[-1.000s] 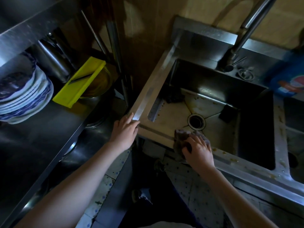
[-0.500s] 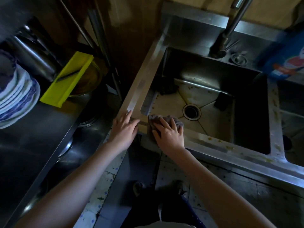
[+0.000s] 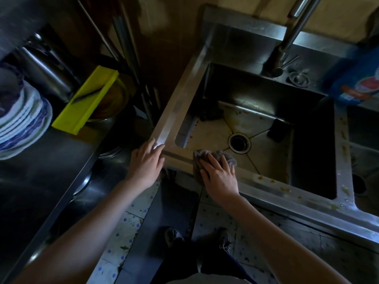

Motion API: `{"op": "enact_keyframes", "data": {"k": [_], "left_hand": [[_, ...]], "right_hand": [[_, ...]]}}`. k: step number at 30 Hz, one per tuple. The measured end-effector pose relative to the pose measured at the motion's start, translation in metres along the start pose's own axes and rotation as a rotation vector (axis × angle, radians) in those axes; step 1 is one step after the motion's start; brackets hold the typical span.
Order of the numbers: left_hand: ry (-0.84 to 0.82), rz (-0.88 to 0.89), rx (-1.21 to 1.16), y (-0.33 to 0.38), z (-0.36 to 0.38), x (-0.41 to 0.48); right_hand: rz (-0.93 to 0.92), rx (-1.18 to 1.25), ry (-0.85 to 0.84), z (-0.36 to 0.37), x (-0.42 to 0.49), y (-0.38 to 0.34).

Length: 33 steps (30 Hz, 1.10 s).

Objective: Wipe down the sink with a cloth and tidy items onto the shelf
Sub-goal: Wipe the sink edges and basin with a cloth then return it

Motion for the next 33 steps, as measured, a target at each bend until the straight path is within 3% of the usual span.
{"op": "enact_keyframes", "data": {"k": [8,13,27,33], "left_hand": [[0.011,-0.034,0.012,-0.023,-0.012,-0.008],[-0.001,-0.028,-0.004,-0.018,-0.010,-0.006],[-0.132,0.029,-0.073,0.050,0.028,-0.009],[-0.074,0.081,-0.023,0.071,0.034,-0.009]], "right_hand": [[-0.103,-0.006,-0.104,0.011,0.045,-0.088],[-0.070,-0.059,-0.112,0.010,0.044,-0.088],[0.123,-0.063,0.016,-0.008,-0.037,0.053],[0.221,-0.074,0.058,-0.015,-0.071,0.115]]}}
Point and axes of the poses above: each hand's wrist, its own x-axis towards the middle knuckle, its own z-axis out of the palm, y = z × x, the point moved 7 cm from there along x, towards the middle knuckle, and after that the axes turned 7 degrees about -x, right-handed, at the moved point
